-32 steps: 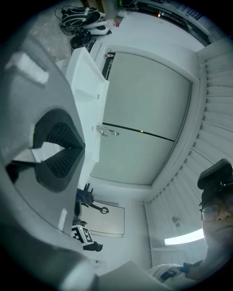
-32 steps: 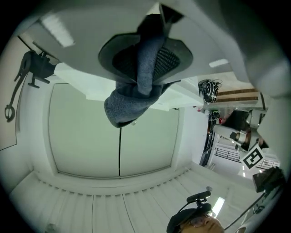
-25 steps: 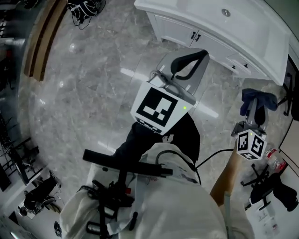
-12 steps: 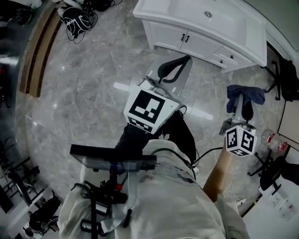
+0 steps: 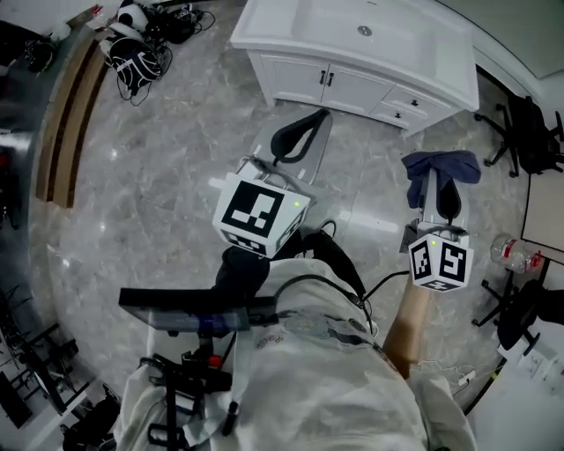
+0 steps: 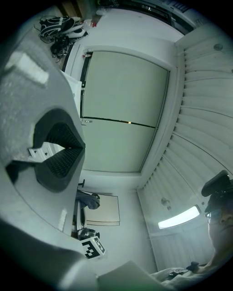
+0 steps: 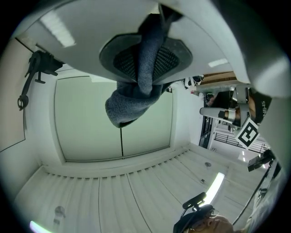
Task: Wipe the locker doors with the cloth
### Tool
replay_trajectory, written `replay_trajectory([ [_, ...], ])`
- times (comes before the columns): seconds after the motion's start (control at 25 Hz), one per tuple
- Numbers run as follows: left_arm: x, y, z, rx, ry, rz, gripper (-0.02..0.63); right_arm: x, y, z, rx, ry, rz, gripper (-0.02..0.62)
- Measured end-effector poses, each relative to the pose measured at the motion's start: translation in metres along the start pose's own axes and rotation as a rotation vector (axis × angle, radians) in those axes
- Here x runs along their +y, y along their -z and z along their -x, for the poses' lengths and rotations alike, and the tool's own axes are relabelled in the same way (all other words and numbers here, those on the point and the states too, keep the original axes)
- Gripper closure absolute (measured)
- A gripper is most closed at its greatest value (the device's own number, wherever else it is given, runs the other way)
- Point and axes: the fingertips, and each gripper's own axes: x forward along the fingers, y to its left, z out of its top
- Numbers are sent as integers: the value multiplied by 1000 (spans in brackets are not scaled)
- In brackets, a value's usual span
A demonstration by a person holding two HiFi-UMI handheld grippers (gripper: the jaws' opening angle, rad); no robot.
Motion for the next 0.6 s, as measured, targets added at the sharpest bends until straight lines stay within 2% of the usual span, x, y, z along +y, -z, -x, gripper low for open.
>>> replay_trajectory([
  [0.6,-25,-5,-19,-8,-43,-6,604,-28,-8,4,-21,-41,-10,523],
])
